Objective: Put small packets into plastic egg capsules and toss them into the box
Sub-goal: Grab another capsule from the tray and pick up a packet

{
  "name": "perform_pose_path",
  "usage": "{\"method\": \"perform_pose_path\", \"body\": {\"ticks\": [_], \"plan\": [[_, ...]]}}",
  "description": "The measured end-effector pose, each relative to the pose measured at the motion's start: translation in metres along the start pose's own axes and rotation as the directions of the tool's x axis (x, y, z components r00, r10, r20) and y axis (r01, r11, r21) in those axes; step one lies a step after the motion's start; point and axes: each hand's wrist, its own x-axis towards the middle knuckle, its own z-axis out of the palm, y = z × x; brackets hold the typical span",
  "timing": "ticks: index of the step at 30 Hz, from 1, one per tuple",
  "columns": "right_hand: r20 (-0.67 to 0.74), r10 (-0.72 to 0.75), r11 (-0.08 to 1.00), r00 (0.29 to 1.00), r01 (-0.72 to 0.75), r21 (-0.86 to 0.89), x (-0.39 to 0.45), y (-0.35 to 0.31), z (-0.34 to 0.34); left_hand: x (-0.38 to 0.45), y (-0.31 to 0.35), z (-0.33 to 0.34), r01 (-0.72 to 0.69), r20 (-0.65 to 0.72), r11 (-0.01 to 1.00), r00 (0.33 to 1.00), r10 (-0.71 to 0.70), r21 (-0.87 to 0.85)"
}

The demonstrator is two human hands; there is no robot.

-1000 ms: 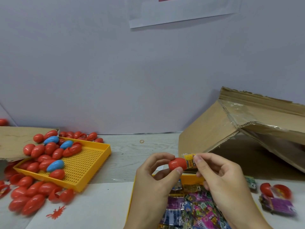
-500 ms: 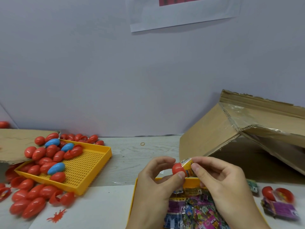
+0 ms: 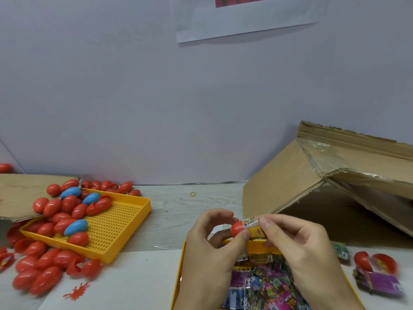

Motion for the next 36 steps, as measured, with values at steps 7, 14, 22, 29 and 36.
{"method": "perform_pose_path", "body": {"ticks": [7,14,22,29,36], "plan": [[-0.035,0.029,0.999,0.999,-0.030,-0.026,0.0034,0.0040,0.0003,-0.0015,0.0003,0.0009,-0.062,0.047,0.993,0.997,0.057,0.103],[-0.016,0.060,0.998,0.998,-0.060,0.010,0.0039,0.0070,-0.0013,-0.0024,0.0015,0.0012,-0.051,0.054,0.979,0.998,0.041,0.195],[-0.009,0.053,0.995,0.999,-0.053,-0.088,0.0029,0.0063,-0.0009,-0.0031,0.0001,0.0011,-0.097,0.058,0.970,0.995,0.086,0.223],[-0.003,0.014,0.995,1.000,-0.014,-0.100,0.0017,0.0079,-0.0020,-0.0024,-0.0025,0.0032,-0.092,0.010,0.968,0.996,0.092,0.233],[0.048,-0.090,0.962,0.995,0.099,-0.256,-0.0028,0.0076,0.0046,-0.0010,0.0007,0.0044,-0.046,-0.008,0.992,0.999,0.047,0.117]]}}
